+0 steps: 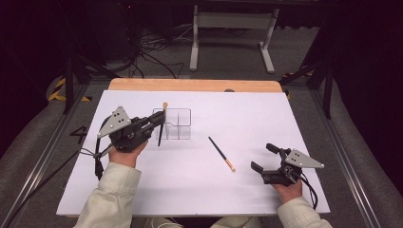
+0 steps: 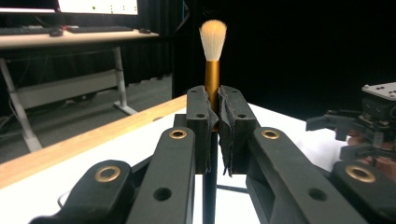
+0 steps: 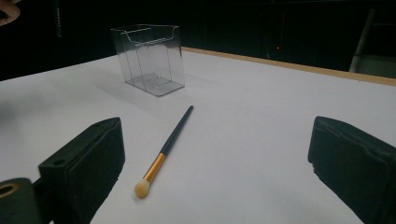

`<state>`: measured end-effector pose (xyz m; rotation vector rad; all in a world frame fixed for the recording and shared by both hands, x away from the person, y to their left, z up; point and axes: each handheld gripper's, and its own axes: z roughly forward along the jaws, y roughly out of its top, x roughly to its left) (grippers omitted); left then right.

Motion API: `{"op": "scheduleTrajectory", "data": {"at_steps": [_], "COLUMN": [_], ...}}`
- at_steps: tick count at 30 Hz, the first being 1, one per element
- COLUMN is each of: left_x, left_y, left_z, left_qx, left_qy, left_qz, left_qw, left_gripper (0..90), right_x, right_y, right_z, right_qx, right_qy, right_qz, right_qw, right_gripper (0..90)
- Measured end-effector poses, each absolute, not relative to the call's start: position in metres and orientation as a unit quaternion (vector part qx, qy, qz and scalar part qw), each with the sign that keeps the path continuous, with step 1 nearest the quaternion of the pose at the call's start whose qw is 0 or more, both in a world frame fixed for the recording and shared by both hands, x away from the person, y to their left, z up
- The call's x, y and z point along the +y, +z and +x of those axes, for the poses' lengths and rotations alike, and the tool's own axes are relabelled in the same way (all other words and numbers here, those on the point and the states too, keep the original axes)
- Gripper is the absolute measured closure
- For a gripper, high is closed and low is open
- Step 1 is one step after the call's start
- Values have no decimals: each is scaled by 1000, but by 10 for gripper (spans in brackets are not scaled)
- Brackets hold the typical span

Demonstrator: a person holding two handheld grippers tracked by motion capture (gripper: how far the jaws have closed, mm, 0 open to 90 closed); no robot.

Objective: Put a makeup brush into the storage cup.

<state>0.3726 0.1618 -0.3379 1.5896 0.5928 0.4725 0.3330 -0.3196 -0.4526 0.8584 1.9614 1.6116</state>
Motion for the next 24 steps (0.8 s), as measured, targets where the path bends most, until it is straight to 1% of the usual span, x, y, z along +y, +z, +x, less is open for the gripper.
{"op": "scheduleTrajectory", "data": {"at_steps": [10, 24], "left_x": [158, 149], "left_y": [-333, -321], "left_z": [387, 409], "left_qx": [259, 266], "left_qy": [210, 212], "left_qz": [696, 682], "left_qw": [636, 647], "left_gripper": [832, 832], "right_x": [-320, -320], "right_y": [-453, -453], "right_z": [333, 334], "right_qx": [713, 713], "right_qy": [586, 587], "right_qz": [312, 311], "right_qw": [228, 225], "right_gripper": [46, 46]}}
